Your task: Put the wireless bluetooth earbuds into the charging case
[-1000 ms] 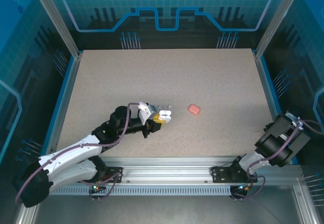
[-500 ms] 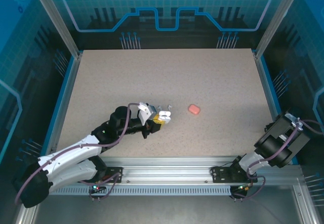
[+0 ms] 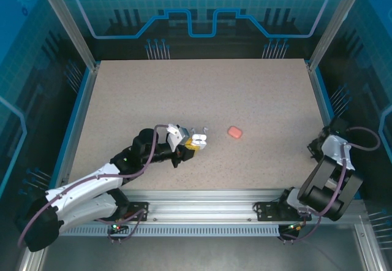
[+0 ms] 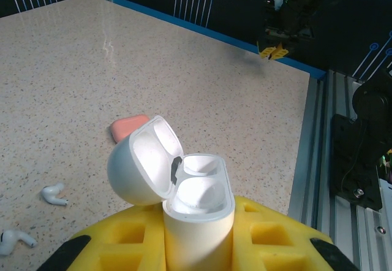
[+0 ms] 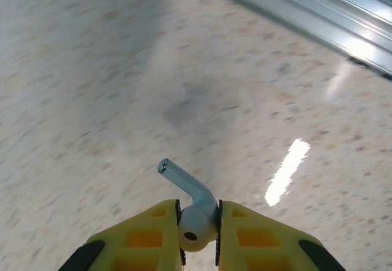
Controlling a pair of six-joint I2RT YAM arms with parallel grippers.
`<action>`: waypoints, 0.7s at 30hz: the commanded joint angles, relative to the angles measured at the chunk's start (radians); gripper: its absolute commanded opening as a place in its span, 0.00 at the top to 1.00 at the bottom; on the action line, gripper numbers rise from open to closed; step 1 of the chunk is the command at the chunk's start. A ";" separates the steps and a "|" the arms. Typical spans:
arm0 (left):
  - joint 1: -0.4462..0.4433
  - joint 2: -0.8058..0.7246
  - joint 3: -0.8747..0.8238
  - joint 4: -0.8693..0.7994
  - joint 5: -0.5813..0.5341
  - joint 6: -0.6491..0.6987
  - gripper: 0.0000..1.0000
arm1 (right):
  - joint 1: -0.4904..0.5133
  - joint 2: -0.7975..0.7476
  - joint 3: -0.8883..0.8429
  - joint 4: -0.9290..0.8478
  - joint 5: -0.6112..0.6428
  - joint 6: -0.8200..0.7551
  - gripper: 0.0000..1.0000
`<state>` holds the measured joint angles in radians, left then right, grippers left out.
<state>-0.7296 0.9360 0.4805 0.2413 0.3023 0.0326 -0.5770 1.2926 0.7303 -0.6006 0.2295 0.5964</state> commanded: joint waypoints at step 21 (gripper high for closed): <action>-0.005 -0.090 -0.052 0.114 -0.111 -0.036 0.88 | 1.216 0.089 0.144 -0.107 -0.029 0.063 0.87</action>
<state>-0.7296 0.8726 0.4397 0.3168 0.2138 0.0013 0.5671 1.3117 0.8448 -0.7013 0.1627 0.6582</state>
